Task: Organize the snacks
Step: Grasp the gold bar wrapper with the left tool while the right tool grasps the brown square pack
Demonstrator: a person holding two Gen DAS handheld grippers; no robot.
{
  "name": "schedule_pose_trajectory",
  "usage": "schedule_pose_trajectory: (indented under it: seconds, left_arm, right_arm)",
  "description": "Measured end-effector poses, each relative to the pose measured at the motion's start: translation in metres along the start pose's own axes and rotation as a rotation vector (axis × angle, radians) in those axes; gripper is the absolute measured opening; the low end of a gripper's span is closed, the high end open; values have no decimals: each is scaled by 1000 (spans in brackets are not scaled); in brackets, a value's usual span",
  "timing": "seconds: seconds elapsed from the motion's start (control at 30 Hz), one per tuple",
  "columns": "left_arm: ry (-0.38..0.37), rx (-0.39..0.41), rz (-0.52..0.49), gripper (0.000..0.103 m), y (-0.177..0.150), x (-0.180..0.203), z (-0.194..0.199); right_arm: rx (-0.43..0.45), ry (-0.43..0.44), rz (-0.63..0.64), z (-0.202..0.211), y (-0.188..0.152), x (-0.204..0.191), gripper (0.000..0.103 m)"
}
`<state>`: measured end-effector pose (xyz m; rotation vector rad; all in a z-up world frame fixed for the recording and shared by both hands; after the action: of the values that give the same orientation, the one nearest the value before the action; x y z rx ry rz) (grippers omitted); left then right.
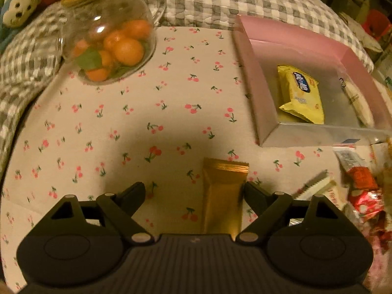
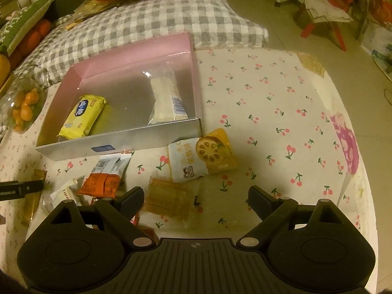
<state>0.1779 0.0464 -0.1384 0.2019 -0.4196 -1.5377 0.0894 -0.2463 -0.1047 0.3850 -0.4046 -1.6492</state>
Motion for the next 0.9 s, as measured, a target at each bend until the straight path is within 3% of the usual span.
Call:
schedule_pose_trajectory:
  seconds: [0.17,0.5,0.67,0.8,0.9]
  left_arm:
    - [-67,-58,26,86,-12,8,3]
    - [2,-30,-23,78,-12,6,1]
    - [33,-11,-59,82,-12,3,1]
    - [25,-21,-56,71,-12,4,5]
    - [19,-26,-66,61,-15,6,9]
  right_arm:
    - [-16,6,-30,-6,-1,2,94]
    - [-33,-1,-56,-21,-2,-8,94]
    - [-48,-51,-23,-29,-5,-15,93]
    - [-45,-87,7,-31,-5,-18,90]
    - [-39,-90,22,-30,-4,-20,81]
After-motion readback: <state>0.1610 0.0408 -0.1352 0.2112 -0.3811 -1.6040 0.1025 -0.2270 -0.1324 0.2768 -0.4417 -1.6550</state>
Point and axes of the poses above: each gripper's, at about its wrist camera, not at the fingertips, and z roughly against the way its jaws point, x to its right, y to its top, the point moved 8 cm from there along -z, roughly the way its jaws point, and after that the axes turned 13 degrees about z, right-handed, at the moved point
